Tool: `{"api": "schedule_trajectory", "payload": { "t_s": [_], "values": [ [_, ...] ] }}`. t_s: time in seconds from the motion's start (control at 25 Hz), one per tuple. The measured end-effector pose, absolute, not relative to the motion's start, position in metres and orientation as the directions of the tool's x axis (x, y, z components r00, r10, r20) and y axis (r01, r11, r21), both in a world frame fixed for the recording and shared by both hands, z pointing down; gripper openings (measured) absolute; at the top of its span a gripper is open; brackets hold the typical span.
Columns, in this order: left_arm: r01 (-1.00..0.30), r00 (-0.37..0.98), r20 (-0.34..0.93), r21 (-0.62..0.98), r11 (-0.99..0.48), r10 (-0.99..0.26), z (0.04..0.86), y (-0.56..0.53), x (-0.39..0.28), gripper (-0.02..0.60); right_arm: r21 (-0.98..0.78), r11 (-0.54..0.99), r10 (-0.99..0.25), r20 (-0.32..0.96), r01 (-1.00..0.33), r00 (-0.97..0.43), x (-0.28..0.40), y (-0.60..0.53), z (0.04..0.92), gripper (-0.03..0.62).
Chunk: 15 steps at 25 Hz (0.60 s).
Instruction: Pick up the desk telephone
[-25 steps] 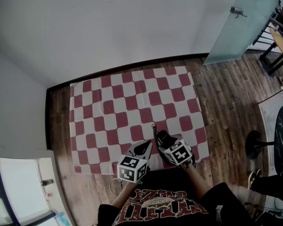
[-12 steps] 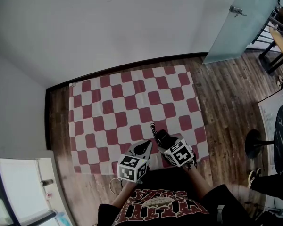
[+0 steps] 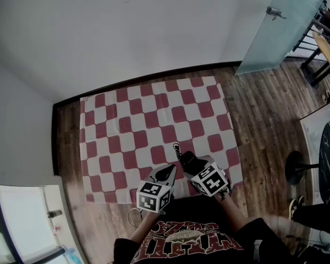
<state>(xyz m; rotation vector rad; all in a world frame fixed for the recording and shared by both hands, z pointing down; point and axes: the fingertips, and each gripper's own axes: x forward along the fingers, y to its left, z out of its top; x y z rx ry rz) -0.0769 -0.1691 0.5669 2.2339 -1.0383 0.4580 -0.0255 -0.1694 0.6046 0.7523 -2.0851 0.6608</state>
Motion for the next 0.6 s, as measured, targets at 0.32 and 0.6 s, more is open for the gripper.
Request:
{"api": "schedule_trajectory", "payload": {
  "t_s": [0.32,0.6],
  "values": [
    [-0.776,0.628,0.544,0.392,-0.494,-0.556,0.569,-0.165,-0.077,0.006,-0.191,0.704,-0.275,0.815,-0.684,-0.510,-0.029,-0.162,0.590,0.284],
    [-0.777,0.627,0.550,0.392,-0.492,-0.553,0.572,-0.163,-0.077,0.006,-0.190,0.724,-0.262,0.814,-0.663,-0.519,-0.032,-0.159,0.574,0.284]
  ]
}}
